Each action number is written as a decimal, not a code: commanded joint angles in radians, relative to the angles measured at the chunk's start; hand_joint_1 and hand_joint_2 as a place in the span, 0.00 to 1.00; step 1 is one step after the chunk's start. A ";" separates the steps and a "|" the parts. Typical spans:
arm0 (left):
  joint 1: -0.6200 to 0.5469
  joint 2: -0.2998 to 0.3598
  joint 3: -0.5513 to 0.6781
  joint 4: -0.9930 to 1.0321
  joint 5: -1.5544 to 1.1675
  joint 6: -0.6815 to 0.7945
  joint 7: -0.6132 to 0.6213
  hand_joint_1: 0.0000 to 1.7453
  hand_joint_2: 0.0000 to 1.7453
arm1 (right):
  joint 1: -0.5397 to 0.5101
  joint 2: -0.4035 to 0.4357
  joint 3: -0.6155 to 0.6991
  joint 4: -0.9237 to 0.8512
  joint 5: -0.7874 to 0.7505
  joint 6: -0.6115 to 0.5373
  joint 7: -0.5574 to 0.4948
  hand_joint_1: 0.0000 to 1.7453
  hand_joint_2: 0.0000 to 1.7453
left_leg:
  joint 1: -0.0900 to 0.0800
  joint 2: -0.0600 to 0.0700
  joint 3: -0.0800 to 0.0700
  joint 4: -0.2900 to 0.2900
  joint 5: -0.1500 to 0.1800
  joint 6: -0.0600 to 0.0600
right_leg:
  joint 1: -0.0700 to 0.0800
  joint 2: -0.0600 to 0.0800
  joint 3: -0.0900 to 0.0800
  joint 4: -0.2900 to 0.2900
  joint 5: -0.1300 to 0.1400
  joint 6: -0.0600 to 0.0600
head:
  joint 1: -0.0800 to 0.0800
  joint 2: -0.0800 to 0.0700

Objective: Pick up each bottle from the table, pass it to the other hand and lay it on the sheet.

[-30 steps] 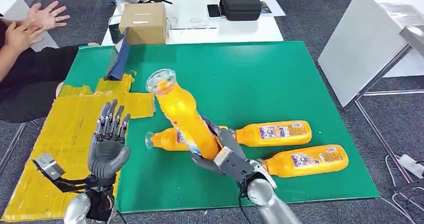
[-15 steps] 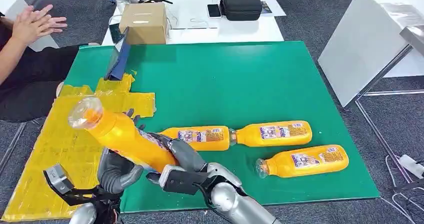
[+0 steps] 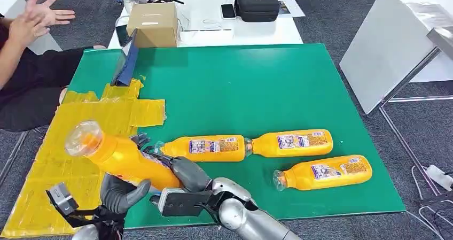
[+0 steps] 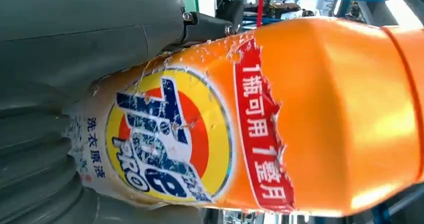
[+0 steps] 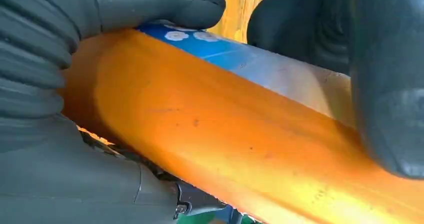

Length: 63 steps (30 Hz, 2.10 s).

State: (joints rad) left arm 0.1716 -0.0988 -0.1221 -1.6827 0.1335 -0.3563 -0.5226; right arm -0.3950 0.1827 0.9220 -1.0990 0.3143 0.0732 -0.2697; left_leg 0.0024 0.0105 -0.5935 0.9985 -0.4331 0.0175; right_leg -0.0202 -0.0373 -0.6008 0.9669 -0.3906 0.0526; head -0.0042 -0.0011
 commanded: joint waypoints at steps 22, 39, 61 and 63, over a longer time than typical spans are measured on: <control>-0.052 -0.003 -0.020 -0.007 -0.020 0.011 -0.032 1.00 1.00 | -0.029 -0.009 0.087 0.119 0.030 -0.031 0.019 1.00 1.00 | 0.002 -0.003 0.003 0.000 -0.001 -0.001 | 0.001 0.001 0.004 -0.001 -0.001 -0.003 | 0.000 0.000; -0.088 0.066 0.276 -0.024 -0.802 0.782 -0.176 1.00 1.00 | -0.128 -0.170 -0.462 0.115 0.276 -0.164 0.041 0.00 1.00 | 0.000 0.002 0.003 -0.001 0.001 0.000 | 0.000 0.003 0.003 -0.001 0.003 -0.003 | 0.000 0.000; -0.088 0.448 0.073 0.355 -1.353 0.631 0.046 1.00 1.00 | -0.400 -0.092 -0.299 0.545 0.236 0.018 0.088 0.00 1.00 | 0.000 0.004 0.001 -0.001 0.002 -0.001 | 0.000 0.004 0.000 0.001 0.003 -0.003 | 0.000 0.000; -0.083 0.515 0.031 0.358 -1.324 0.550 0.052 1.00 1.00 | -0.429 -0.065 -0.274 0.591 0.239 0.025 0.094 0.00 1.00 | 0.000 0.005 0.002 -0.001 0.001 -0.002 | 0.000 0.007 0.000 0.002 0.003 -0.004 | 0.000 0.000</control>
State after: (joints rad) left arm 0.1340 0.1914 0.0790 -1.5299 -1.2555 0.3546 -0.4684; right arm -0.6429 0.0297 0.5260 -0.8200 0.5516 0.0770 -0.1847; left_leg 0.0027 0.0132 -0.5943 0.9986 -0.4312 0.0172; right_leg -0.0195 -0.0360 -0.6025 0.9680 -0.3873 0.0508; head -0.0042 -0.0011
